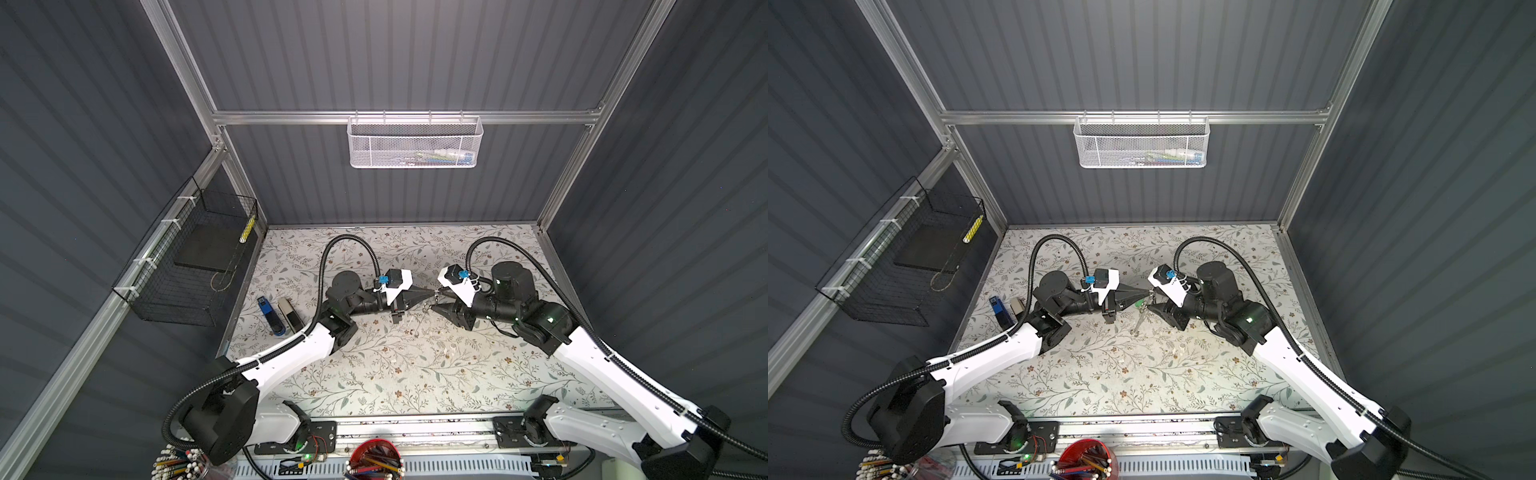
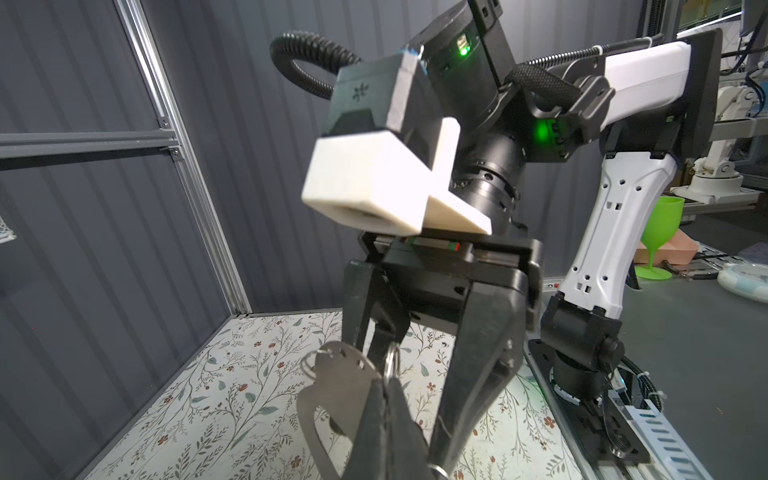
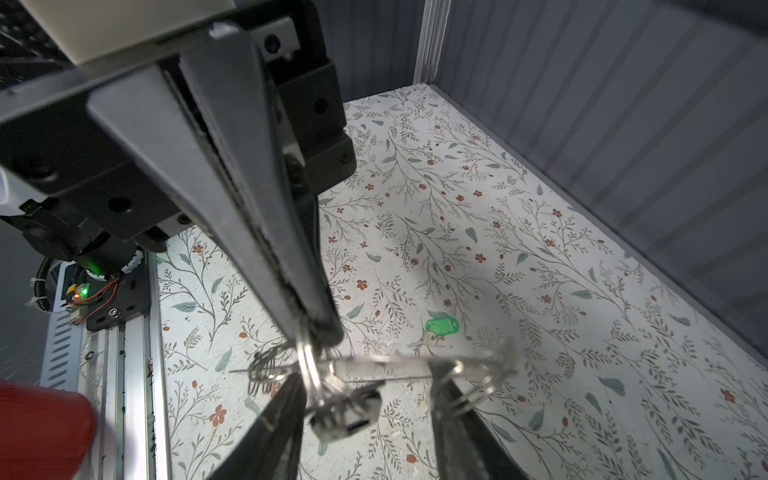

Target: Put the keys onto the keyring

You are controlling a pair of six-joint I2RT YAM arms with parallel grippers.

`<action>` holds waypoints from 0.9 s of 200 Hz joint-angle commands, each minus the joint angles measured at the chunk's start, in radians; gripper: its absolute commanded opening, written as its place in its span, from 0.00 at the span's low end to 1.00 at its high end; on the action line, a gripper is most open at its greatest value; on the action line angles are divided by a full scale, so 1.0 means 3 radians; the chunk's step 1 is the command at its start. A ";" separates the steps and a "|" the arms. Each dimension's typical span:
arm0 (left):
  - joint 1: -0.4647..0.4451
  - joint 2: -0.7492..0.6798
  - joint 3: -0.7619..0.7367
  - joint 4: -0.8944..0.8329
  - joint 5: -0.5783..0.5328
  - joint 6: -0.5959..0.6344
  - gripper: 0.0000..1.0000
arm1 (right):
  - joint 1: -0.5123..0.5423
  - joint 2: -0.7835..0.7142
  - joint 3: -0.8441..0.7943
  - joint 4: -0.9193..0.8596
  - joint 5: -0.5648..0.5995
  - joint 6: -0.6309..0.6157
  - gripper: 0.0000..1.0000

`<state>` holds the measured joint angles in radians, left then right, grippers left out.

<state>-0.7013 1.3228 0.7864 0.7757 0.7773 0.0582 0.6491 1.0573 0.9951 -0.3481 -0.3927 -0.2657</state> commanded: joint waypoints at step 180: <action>-0.0019 -0.0022 -0.0158 0.0439 -0.0317 -0.0265 0.00 | 0.0218 -0.0182 -0.0147 0.0217 0.0593 -0.0055 0.45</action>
<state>-0.7013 1.3224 0.7425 0.8425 0.7029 0.0059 0.6994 1.0302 0.9813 -0.3256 -0.2100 -0.2749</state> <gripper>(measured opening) 0.047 0.426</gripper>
